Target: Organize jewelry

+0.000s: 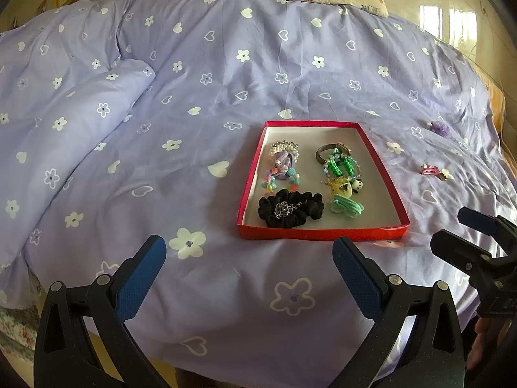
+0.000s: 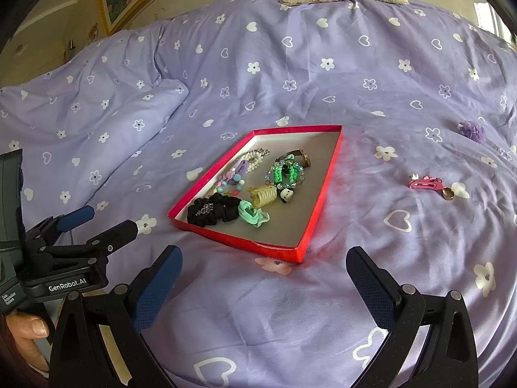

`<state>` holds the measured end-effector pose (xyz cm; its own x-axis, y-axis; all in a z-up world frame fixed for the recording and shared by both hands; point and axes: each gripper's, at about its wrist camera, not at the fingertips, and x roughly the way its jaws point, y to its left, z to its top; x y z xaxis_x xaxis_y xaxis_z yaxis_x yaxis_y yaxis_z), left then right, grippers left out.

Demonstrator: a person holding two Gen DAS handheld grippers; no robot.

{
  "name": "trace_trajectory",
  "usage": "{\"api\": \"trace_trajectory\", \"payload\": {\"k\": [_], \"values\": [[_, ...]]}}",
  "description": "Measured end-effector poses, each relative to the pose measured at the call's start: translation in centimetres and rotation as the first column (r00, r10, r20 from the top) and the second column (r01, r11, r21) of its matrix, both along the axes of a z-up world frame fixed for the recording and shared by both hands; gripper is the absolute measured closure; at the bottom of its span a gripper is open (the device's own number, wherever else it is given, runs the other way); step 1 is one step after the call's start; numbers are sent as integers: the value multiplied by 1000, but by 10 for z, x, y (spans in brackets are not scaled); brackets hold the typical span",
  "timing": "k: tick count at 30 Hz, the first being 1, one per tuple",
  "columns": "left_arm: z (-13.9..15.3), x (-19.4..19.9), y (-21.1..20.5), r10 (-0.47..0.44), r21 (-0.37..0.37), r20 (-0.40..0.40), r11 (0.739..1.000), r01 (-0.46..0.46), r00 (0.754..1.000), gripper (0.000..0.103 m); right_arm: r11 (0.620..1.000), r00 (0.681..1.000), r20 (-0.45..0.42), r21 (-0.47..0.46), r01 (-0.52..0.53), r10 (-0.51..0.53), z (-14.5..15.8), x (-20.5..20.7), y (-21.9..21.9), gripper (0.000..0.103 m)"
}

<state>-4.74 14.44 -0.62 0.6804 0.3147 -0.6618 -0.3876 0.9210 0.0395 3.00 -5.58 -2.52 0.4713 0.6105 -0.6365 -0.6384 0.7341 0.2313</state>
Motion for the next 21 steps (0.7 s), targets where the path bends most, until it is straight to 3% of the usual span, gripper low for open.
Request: {"api": "trace_trajectory", "payload": {"k": [21], "values": [[1, 0, 1, 0, 0, -1, 1000, 0, 1000, 0, 1000, 1000, 2, -1, -3, 3, 2, -3, 3, 1]]}}
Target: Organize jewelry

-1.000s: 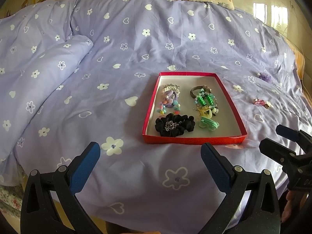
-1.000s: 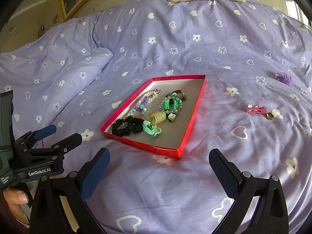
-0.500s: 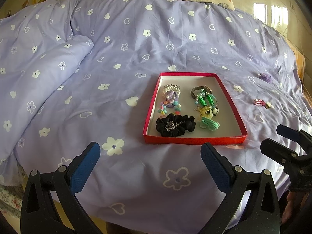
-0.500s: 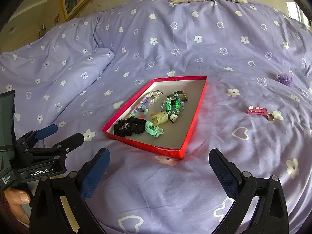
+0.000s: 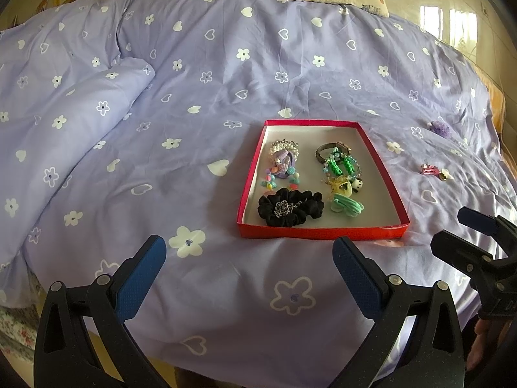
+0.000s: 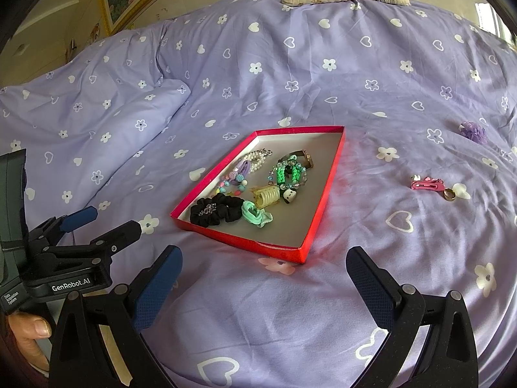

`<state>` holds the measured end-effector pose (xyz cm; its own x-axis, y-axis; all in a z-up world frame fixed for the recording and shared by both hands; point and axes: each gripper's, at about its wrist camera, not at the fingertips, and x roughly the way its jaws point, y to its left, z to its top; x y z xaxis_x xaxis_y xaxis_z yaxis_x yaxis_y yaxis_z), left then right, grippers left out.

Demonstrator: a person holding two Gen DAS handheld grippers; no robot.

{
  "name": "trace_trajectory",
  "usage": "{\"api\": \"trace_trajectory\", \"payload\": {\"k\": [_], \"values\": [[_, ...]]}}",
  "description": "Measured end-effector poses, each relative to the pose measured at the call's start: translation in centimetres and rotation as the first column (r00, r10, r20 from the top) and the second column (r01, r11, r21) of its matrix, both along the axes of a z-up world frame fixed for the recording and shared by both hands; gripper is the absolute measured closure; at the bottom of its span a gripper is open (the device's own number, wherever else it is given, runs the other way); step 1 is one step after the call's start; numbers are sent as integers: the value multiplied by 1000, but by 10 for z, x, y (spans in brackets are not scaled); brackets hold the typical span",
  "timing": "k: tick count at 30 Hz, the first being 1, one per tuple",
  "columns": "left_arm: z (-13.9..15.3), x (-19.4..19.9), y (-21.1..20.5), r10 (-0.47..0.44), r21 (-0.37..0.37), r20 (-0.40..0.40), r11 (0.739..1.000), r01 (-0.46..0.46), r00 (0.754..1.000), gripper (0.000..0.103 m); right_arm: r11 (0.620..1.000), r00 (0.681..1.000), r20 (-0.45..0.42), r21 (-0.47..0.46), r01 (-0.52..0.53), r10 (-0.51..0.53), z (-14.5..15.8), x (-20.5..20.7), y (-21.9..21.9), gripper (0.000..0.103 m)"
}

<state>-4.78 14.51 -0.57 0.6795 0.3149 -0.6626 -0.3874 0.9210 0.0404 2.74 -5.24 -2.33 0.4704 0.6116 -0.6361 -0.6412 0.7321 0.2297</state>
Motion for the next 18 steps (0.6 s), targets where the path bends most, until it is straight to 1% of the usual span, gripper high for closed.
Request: {"api": "trace_trajectory", "payload": {"k": [7, 18], "values": [[1, -1, -2, -1, 6, 14, 1000, 1, 1000, 0, 1000, 1000, 3, 1, -1, 1, 1, -1, 0, 1], [1, -1, -1, 1, 4, 14, 1000, -1, 1000, 0, 1000, 1000, 2, 3, -2, 2, 1, -3, 2, 1]]}}
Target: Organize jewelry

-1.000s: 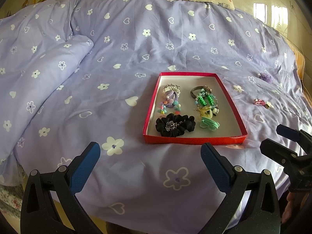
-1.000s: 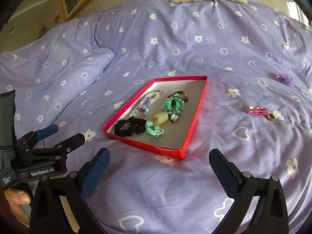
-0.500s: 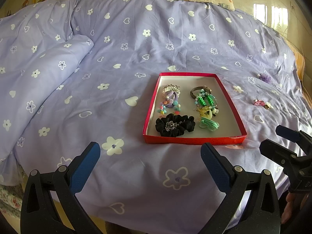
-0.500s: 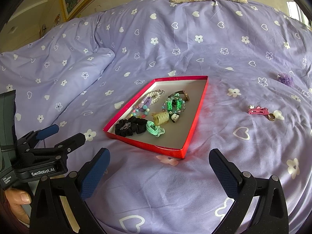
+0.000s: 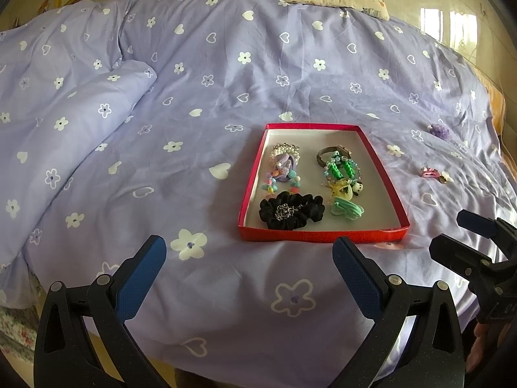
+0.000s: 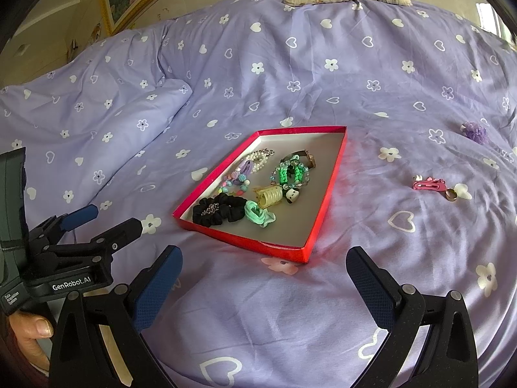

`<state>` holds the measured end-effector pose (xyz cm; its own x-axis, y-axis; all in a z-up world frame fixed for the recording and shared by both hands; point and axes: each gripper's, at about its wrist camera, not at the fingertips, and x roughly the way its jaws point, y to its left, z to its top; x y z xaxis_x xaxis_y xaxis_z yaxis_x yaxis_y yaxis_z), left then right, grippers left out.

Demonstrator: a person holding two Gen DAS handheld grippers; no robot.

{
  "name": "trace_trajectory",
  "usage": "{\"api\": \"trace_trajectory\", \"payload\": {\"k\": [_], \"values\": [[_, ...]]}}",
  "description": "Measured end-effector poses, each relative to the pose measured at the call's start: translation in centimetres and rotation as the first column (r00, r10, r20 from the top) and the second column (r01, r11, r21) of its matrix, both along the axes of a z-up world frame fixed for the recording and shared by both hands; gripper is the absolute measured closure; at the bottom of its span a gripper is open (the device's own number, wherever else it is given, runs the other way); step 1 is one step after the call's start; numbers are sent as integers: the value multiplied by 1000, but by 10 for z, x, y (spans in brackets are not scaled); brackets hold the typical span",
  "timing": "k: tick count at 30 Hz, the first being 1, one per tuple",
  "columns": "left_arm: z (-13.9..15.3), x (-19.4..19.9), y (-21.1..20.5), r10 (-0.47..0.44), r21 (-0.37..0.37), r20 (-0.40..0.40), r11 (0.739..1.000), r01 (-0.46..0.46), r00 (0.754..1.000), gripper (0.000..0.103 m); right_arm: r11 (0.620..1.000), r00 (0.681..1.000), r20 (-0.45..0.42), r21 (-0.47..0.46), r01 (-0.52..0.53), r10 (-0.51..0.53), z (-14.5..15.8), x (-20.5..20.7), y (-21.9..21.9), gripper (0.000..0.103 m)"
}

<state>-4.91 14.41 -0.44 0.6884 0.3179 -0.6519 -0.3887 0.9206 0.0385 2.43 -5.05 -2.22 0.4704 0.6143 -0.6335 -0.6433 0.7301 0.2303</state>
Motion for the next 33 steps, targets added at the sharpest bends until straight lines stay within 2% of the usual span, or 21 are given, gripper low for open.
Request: {"api": "trace_trajectory", "payload": {"k": [33], "values": [[-2, 4, -4, -8, -5, -7, 1000, 7, 1000, 0, 1000, 1000, -4, 4, -1, 1, 2, -1, 3, 1]]}}
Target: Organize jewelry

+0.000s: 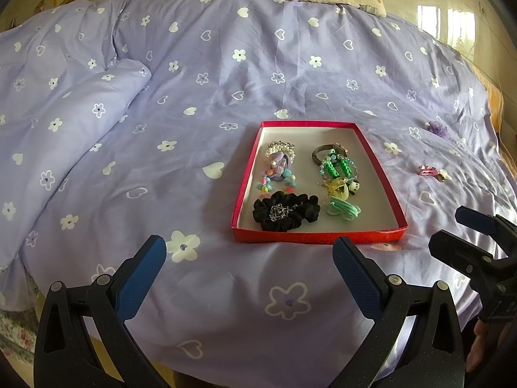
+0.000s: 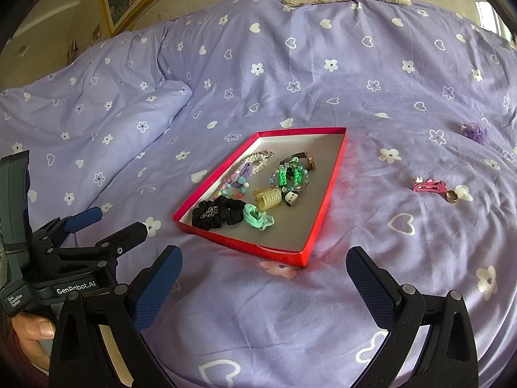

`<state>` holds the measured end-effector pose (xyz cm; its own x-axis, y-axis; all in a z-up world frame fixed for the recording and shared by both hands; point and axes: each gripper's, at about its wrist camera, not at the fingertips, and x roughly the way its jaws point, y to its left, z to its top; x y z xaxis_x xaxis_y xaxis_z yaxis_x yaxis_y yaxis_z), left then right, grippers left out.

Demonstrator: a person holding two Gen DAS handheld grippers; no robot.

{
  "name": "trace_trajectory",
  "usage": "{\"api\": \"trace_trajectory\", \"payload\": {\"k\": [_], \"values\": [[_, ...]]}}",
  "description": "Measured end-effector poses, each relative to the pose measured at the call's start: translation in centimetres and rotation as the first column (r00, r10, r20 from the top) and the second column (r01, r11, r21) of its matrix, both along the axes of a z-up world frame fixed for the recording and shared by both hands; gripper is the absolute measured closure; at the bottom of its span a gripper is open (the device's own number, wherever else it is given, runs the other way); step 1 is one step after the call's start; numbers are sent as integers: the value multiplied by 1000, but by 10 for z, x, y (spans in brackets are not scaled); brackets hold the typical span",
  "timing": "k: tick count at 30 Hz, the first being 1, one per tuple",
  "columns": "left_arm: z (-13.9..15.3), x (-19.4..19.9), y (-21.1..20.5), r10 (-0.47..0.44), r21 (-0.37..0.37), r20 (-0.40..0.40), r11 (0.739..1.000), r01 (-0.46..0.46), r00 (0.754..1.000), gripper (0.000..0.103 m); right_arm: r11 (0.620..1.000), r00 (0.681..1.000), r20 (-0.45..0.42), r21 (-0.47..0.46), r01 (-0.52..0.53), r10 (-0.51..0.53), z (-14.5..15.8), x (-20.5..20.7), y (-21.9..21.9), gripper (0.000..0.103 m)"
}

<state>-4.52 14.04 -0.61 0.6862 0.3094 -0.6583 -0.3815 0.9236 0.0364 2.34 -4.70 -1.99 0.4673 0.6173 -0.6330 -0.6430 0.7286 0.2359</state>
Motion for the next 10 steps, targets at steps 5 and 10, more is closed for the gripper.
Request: {"api": "trace_trajectory", "payload": {"k": [5, 10], "values": [[-4, 6, -1, -7, -8, -8, 1000, 7, 1000, 0, 1000, 1000, -12, -1, -4, 4, -2, 4, -1, 1], [-8, 11, 0, -16, -19, -16, 1000, 16, 1000, 0, 1000, 999, -30, -1, -14, 14, -8, 10, 2, 1]]}}
